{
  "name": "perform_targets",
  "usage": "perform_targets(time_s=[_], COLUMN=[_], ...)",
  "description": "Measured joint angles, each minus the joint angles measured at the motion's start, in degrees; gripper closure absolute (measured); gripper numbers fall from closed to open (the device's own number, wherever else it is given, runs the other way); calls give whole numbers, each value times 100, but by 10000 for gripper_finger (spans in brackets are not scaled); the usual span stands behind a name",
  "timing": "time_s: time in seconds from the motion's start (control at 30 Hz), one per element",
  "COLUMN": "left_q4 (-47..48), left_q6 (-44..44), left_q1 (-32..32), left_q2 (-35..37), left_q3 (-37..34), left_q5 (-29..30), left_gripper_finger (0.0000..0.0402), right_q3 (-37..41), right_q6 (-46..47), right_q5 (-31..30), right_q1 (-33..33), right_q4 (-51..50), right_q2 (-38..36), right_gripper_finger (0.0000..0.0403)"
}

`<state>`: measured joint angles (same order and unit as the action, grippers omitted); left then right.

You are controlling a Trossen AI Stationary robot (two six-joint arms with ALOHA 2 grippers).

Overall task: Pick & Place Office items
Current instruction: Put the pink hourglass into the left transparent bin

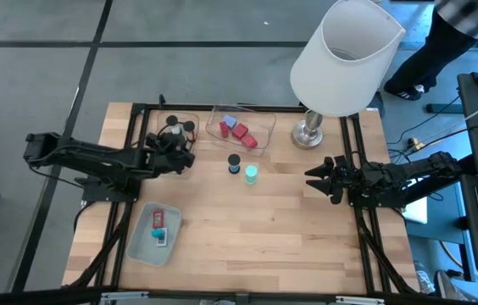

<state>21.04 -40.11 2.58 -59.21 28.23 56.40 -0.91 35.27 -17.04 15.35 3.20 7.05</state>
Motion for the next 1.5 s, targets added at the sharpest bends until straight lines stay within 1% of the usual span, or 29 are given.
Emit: perform_targets(time_s=[0.37, 0.43, 0.53, 0.63, 0.73, 0.93, 1.07, 1.3, 1.5], left_q4=[-75, -380, -1081, -1692, -1990, -2725, -2863, -2873, -3057], left_q6=[-506, -520, -521, -381, -282, -86, 83, 127, 477], left_q1=[23, 23, 31, 115, 264, 626, 723, 731, 729], left_q2=[-550, -592, -609, -609, -609, -605, -603, -605, -526], left_q3=[-1, -125, -471, -754, -883, -1155, -1180, -1185, -1175], left_q5=[112, 140, 113, 97, -10, -517, -637, -713, -699], left_gripper_finger=[190, 190, 190, 189, 189, 189, 188, 159, 137], right_q3=[0, 0, 0, 0, 0, 0, 0, 0, 0], right_q6=[-1, 0, 0, -1, -2, 0, 0, -2, -1], right_q5=[1, 1, 0, 2, 1, 0, 2, 2, 0], right_q1=[0, 0, 0, 0, 0, 0, 0, 0, 0], right_q4=[-1, 0, 0, -1, 0, 0, 0, 0, -1], right_q2=[-1, -1, -2, 0, 0, -1, -2, -2, -1], right_gripper_finger=[179, 179, 179, 179, 179, 179, 179, 179, 179])
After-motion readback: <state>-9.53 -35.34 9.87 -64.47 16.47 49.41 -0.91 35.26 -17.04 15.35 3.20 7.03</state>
